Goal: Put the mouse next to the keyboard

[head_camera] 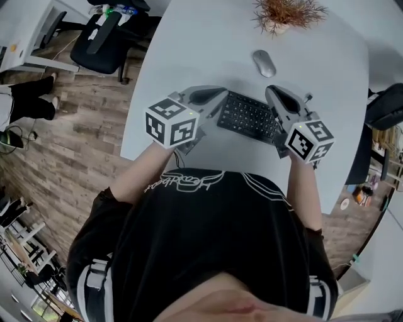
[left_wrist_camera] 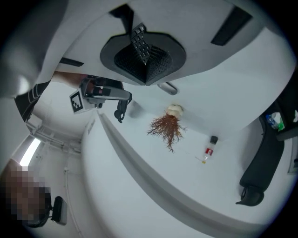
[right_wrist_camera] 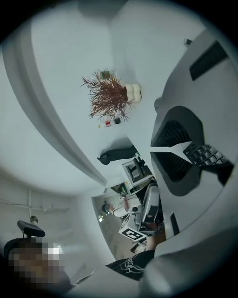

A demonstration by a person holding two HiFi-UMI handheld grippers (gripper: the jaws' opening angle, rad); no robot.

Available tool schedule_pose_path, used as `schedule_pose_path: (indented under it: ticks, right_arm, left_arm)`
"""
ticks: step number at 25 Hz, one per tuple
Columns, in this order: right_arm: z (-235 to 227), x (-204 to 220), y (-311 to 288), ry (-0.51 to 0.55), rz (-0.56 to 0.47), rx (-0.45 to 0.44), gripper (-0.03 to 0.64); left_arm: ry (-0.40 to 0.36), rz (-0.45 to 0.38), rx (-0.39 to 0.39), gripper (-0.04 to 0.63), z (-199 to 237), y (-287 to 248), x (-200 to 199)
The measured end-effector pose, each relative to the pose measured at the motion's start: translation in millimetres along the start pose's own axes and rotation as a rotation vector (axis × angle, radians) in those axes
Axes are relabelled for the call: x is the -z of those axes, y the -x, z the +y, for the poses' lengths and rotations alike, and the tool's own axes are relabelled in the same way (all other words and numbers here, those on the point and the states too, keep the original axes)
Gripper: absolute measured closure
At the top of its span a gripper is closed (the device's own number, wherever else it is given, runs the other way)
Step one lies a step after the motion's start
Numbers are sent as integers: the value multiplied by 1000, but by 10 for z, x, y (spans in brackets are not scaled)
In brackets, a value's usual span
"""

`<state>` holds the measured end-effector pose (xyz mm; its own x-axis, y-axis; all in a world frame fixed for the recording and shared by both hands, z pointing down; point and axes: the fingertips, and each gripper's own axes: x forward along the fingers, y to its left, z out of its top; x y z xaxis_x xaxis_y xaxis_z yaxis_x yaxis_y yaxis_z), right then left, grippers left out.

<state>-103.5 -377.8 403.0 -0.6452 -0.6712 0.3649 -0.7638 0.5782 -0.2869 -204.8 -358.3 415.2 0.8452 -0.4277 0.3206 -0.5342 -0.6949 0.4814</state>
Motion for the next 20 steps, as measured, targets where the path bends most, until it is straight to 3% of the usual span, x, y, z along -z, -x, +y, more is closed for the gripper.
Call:
schedule_pose_path:
  ticks: [8,12,15,20]
  right_arm:
    - [-447,-72,-445,127,71,117,604]
    - [-653,3,-632,132,121,158,600]
    - [-766,126,-794,131,157,173,493]
    - [-1056,308,-1013,167,219,221,413]
  left_arm:
    - [107,-19,-23,588,478,184,175]
    - [145,-36,-33,588,663,234,235]
    - [172,-52,-43,588,782,268,245]
    - [235,-71,-43,588,949,274,272]
